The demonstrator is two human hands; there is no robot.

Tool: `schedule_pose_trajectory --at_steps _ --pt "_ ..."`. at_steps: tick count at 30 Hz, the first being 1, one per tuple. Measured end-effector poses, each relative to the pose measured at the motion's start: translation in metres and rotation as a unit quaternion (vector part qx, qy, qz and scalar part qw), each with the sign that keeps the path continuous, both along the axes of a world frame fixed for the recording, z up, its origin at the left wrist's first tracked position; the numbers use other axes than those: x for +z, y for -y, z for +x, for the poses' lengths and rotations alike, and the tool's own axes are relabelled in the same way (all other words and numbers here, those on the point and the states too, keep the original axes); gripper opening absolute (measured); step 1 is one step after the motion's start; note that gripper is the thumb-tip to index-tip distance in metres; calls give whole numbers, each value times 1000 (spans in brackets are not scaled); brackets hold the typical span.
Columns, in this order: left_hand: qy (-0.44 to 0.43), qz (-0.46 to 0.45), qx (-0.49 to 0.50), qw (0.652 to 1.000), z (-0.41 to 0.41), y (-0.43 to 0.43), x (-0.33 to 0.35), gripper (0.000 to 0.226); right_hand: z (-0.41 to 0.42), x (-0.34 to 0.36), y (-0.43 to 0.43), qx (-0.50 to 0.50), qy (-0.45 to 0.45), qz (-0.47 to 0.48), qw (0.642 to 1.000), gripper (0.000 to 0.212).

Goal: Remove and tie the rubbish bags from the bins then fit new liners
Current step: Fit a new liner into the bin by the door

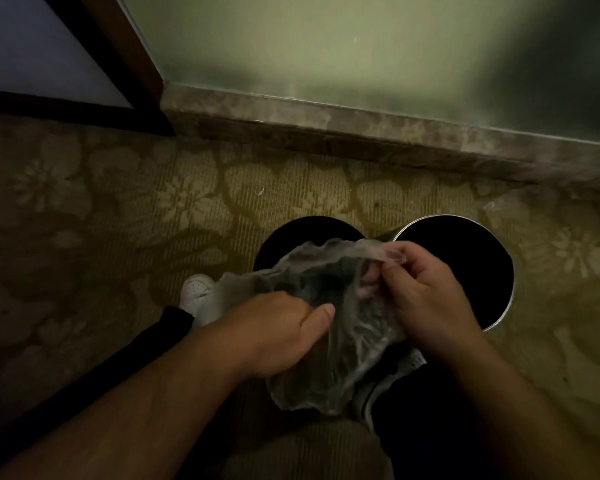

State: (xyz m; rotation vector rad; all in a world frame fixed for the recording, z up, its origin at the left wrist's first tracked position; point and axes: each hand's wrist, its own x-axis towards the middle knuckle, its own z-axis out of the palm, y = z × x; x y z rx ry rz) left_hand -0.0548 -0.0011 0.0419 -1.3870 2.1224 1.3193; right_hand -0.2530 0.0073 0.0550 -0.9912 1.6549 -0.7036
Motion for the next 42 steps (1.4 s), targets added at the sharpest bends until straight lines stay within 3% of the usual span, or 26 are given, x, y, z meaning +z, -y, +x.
schedule_pose_trajectory --at_steps 3,7,11,19,22,24,26,28,30,32,34,36,39,42 --pt "93 -11 -18 995 4 -4 -6 39 -2 1 0 -22 17 20 999 28" --pt "151 -32 -27 988 13 -8 -13 73 -7 1 0 -30 12 87 996 29" --pt "181 -56 -20 982 16 -6 -16 111 -9 1 0 -27 -52 97 994 31" --pt "158 4 24 987 23 3 -15 128 -31 -8 0 -15 -217 124 968 70" --pt "136 -9 39 990 20 5 -11 128 -26 -13 -4 25 -253 123 959 95" --pt "99 -47 66 992 16 7 -15 111 -17 -6 -8 34 -321 23 946 83" --pt "74 -93 86 989 16 9 -23 83 -7 6 -10 54 -353 -166 919 45" --pt "70 -121 106 984 19 9 -30 67 6 16 -12 176 -336 -252 890 26" --pt "68 -112 131 983 22 11 -34 68 21 13 -2 360 -295 -167 869 29" --pt "62 -87 138 985 24 14 -36 84 32 -2 6 455 -299 -16 839 36" --pt "77 -80 119 987 25 17 -37 106 37 -18 14 406 -314 24 858 45" --pt "96 -80 123 984 25 22 -37 116 37 -33 21 340 -334 7 879 49" --pt "63 -133 182 972 16 34 -48 97 32 -53 30 267 -379 -35 885 45" --pt "73 -184 198 960 5 49 -65 71 30 -71 40 247 -443 -55 860 37"
